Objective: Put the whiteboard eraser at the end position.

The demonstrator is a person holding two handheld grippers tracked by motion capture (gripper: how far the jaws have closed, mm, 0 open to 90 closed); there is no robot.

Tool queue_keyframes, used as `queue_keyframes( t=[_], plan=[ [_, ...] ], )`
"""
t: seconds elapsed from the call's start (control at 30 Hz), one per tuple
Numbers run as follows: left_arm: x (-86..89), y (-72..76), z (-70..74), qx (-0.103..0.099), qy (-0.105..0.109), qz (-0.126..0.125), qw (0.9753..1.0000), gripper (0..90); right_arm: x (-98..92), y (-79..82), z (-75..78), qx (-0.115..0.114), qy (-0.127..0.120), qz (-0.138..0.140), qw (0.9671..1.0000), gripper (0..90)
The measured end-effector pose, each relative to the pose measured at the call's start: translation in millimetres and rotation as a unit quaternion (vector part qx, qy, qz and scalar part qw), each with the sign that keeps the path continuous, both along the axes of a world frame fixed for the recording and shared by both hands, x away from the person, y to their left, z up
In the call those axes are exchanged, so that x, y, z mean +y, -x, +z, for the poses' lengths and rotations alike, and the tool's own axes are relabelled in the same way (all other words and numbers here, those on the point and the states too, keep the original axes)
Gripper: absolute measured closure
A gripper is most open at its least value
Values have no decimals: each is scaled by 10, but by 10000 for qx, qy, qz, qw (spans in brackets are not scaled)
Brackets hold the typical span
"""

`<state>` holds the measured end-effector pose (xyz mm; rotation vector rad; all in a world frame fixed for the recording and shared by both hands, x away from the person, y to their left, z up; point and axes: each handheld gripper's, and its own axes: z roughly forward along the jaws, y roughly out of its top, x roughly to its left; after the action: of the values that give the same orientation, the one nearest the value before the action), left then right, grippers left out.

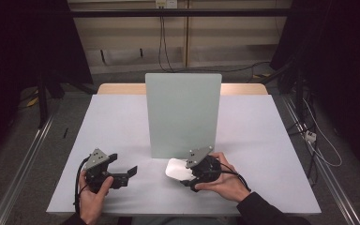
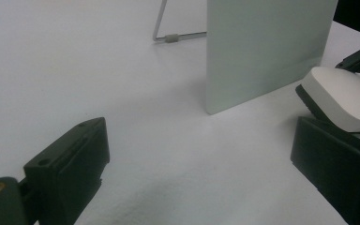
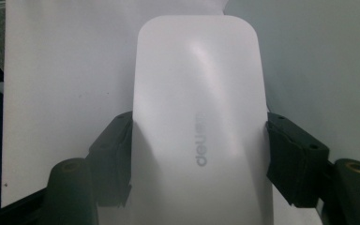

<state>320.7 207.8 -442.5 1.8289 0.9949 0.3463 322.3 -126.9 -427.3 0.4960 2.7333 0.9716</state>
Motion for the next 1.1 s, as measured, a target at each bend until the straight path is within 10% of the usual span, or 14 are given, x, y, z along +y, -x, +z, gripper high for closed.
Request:
queue_keyframes(
  t=[1.1],
  plan=[
    [-1,0,-2,25,-47,-52,10000,46,68,-74,-189,305,-18,118,9995,307]
  ],
)
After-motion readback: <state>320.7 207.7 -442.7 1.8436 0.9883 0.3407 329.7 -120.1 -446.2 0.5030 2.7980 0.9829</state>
